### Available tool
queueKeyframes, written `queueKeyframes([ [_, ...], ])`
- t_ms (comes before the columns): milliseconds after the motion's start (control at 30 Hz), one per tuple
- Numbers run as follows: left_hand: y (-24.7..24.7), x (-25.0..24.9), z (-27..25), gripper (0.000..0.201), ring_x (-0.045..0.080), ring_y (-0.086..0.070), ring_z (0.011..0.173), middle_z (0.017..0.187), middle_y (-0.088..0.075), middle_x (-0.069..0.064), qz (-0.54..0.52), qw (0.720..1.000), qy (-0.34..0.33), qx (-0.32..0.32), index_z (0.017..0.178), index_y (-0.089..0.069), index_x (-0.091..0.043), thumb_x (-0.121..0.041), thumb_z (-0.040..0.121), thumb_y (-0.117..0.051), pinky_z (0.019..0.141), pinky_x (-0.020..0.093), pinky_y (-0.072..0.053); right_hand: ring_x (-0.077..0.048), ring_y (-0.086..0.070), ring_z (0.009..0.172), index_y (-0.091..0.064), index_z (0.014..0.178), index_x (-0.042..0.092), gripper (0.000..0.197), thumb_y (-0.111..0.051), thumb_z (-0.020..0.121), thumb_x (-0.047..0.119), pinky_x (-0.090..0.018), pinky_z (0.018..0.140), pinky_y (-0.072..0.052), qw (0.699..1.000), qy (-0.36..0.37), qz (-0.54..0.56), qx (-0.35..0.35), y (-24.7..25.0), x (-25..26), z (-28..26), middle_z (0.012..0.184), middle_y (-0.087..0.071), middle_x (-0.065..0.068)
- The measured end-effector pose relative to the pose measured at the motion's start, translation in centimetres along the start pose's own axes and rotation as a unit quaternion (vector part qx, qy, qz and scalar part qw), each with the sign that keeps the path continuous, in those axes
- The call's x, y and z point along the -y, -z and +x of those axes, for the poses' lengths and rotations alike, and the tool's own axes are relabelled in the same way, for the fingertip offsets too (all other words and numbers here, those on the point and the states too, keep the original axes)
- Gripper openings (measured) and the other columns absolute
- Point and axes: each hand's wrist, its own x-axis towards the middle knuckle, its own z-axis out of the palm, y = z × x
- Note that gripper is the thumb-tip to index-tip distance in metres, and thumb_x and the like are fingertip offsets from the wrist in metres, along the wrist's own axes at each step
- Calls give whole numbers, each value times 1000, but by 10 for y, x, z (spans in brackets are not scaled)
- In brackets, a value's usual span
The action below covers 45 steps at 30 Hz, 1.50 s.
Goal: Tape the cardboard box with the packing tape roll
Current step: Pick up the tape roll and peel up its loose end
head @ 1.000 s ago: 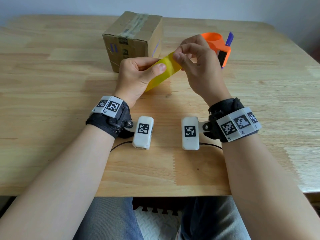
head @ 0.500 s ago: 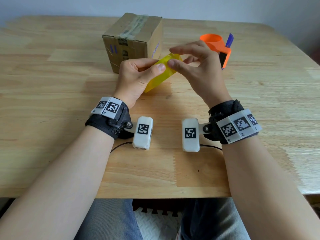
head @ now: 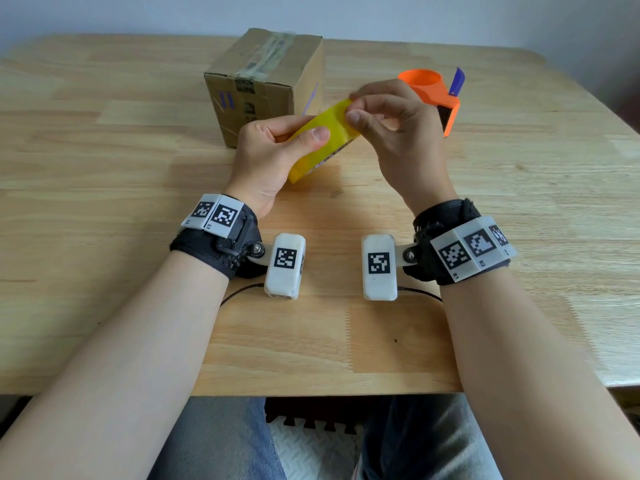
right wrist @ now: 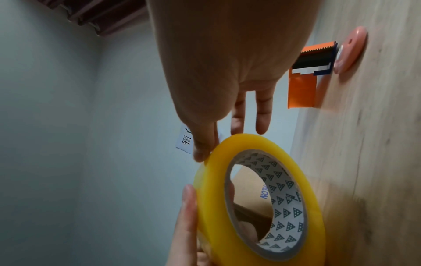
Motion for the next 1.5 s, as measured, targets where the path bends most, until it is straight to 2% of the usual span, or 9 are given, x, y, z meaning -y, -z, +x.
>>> queueKeyframes([
  [233,3,-3,6,24,29,-74,88,90,-80,12,-53,998,29,-26,89,-82,-12,-30,74,-82,89,46,-60,-20,-67,113,-73,90,23,8,-71,97,20,-28,83,-55,999,34,-5,36,-1,10,-3,109,-72,8],
  [367,0,-6,6,18,27,-74,90,88,-80,10,-51,997,57,-28,79,-82,-13,-30,76,-85,92,48,-58,-9,-69,89,-73,94,18,6,-72,96,24,-30,80,-54,999,-11,36,-12,1,6,0,98,-76,4],
  [500,0,-4,5,57,25,-65,86,86,-71,13,-4,998,47,45,76,-77,-8,-61,59,-87,81,38,-51,-6,-64,74,-71,93,21,4,-70,96,25,-27,67,-52,994,-80,55,-52,4,4,1,95,-78,-4],
  [633,1,-6,0,30,15,-73,80,81,-79,-2,18,995,42,87,79,-84,-22,-48,64,-89,75,29,-57,-8,-71,81,-64,88,21,14,-64,99,12,-19,66,-52,989,-87,101,-71,7,7,2,98,-79,-2],
  [700,1,-8,0,12,11,-73,75,76,-79,-4,1,997,38,61,72,-83,-24,-35,75,-81,72,27,-56,-6,-71,82,-61,90,17,14,-62,102,8,-19,64,-51,986,-86,132,-59,6,10,1,98,-80,0],
  [767,1,-8,1,21,11,-72,70,71,-77,-5,-4,999,39,24,63,-80,-23,-28,83,-76,72,28,-55,-6,-73,84,-59,90,15,15,-62,102,7,-20,63,-51,983,-88,152,-51,3,12,-1,96,-80,0],
  [1033,-1,-11,4,25,31,-73,86,85,-79,12,-20,996,46,-80,73,-82,-16,-40,69,-83,90,57,-57,-18,-77,90,-60,92,13,10,-63,101,9,-33,80,-57,974,-103,197,-37,-3,16,-3,85,-81,0],
  [1266,1,-13,5,28,18,-63,70,73,-69,9,40,993,22,-112,62,-76,-16,-37,80,-82,69,35,-52,-21,-76,80,-59,90,7,15,-57,103,-1,-39,87,-62,952,-135,273,-15,-4,25,-4,77,-79,-6],
  [1500,0,-11,3,20,12,-59,75,75,-69,1,83,996,0,-33,71,-81,-30,-50,74,-80,75,30,-45,-40,-77,92,-50,94,8,15,-48,107,0,-42,84,-61,935,-137,319,-66,-1,27,-2,83,-73,-14],
])
